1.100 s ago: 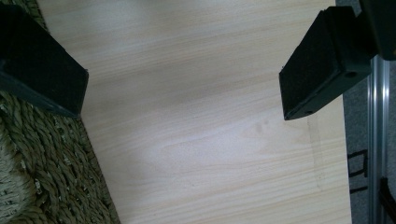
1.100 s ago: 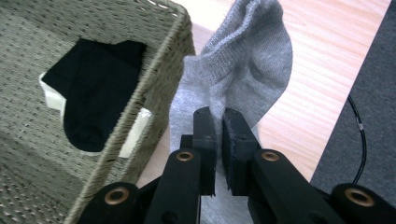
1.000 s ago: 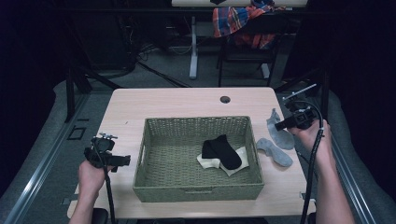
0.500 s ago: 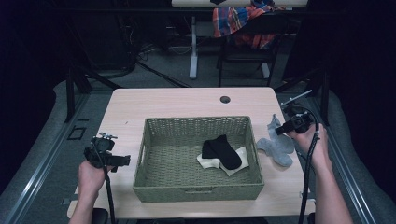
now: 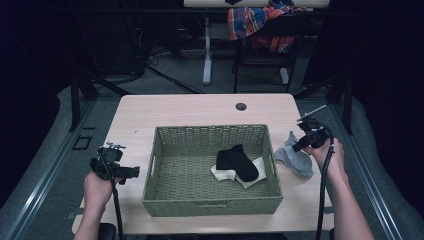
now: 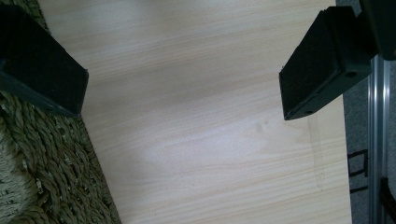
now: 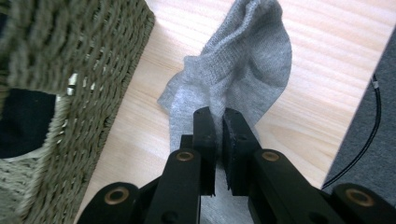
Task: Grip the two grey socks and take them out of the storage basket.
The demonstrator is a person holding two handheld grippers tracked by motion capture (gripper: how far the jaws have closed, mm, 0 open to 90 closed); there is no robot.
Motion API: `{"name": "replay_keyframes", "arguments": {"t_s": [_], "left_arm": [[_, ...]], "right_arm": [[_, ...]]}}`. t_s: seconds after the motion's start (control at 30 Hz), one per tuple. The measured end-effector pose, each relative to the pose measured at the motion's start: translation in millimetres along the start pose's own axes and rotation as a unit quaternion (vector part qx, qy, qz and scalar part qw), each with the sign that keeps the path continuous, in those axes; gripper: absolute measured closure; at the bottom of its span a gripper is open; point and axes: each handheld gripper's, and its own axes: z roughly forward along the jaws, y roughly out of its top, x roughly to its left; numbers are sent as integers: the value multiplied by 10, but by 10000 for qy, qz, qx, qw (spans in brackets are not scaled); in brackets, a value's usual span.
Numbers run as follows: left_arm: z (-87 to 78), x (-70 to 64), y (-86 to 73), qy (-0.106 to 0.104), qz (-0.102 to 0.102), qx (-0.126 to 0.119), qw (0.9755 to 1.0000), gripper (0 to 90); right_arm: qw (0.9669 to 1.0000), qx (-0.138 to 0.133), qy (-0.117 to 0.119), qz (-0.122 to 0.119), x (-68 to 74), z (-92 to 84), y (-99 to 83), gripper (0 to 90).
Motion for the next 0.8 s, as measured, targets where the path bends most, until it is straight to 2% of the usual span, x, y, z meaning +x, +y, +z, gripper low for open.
{"name": "replay_keyframes", "arguments": {"t_s": [0.17, 0.23, 0.27, 0.33, 0.4, 0.47, 0.5, 0.57, 0.6, 0.63, 0.8], "left_arm": [[1, -4, 2, -8, 3, 6, 10000, 15], [1, -4, 1, -7, 4, 4, 10000, 15], [2, -3, 1, -6, -2, 5, 10000, 15], [2, -3, 1, -9, -5, 4, 10000, 15], [6, -4, 2, -10, -7, 11, 10000, 15], [12, -6, 5, -7, 5, 39, 10000, 15], [9, -8, 5, -8, 8, 31, 10000, 15], [2, -12, 3, -5, 10, 20, 10000, 15], [-1, -11, -1, -5, 9, 9, 10000, 15], [-1, -11, -1, -5, 9, 9, 10000, 15], [-6, 3, -4, -26, -15, 1, 10000, 14]], "right_arm": [[9998, 122, 104, 80, -24, 173, -3, 851], [9998, 194, 63, 68, -29, 199, 1, 851], [9996, 264, 42, 74, -44, 270, -1, 850], [9995, 279, 26, 131, -47, 314, -3, 848], [9995, 246, 107, 184, -51, 361, -6, 845], [9994, 315, 67, 144, -55, 371, 4, 837], [9995, 214, 107, 201, -53, 385, -3, 829], [9995, 258, 78, 136, -66, 355, 2, 799], [9996, 138, 67, 230, -51, 350, -10, 773], [9996, 200, 68, 159, -58, 320, -10, 735], [9998, -77, 38, 170, -32, 130, -49, 554]]}}
